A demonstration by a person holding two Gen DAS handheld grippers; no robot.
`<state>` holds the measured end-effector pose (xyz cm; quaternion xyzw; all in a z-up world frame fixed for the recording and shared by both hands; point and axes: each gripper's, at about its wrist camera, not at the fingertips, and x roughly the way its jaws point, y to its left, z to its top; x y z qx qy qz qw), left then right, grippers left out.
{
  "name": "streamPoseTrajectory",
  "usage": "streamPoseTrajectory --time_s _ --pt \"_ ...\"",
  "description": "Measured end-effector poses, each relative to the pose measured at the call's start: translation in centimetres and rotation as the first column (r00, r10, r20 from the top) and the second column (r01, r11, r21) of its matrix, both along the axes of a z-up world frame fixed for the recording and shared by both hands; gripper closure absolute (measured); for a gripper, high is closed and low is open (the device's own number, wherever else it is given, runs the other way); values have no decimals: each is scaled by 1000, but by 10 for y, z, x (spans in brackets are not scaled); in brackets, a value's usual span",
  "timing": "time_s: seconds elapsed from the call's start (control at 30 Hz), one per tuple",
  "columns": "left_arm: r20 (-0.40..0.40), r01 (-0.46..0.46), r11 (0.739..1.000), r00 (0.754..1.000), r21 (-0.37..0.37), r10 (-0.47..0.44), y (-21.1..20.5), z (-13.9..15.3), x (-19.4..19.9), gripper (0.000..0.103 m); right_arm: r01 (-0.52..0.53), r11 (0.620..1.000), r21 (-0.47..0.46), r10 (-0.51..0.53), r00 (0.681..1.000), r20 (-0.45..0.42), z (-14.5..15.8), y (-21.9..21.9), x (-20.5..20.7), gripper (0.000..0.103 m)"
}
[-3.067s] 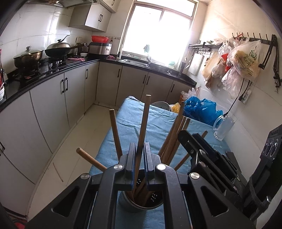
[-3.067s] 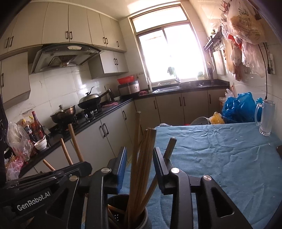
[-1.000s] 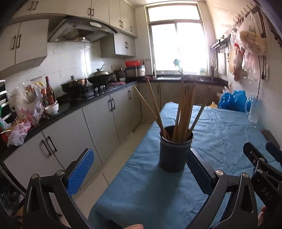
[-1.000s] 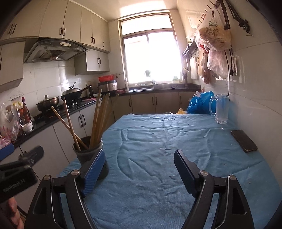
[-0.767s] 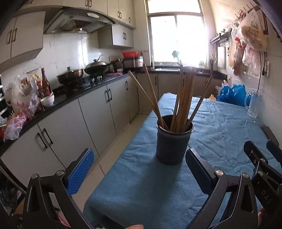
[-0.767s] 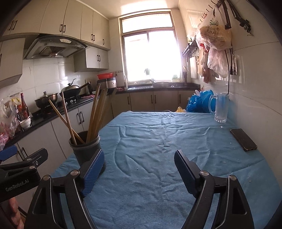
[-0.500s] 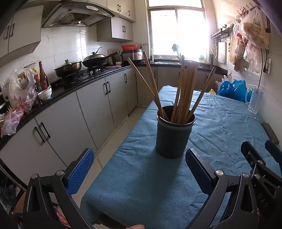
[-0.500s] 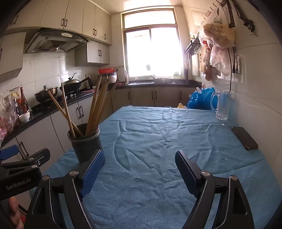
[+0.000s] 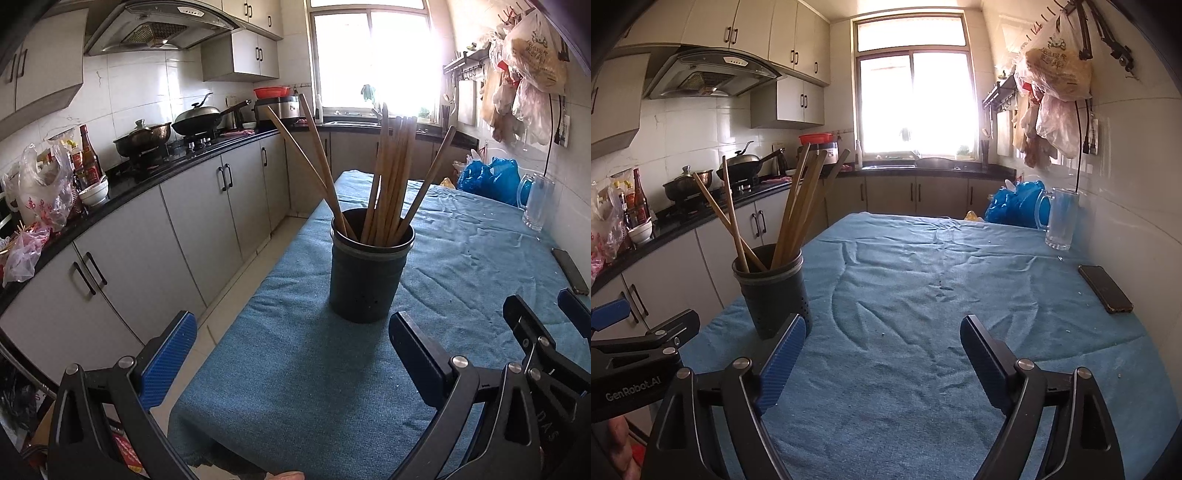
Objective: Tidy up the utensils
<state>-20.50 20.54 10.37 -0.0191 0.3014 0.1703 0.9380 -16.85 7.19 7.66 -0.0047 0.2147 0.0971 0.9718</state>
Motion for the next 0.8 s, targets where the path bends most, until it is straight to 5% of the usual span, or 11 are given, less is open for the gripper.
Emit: streamPoseTrajectory --time_s 0.8 --pt "-30 6 999 1000 -38 -7 10 -8 6 0 5 1000 -19 -5 1000 -5 -5 2 2 13"
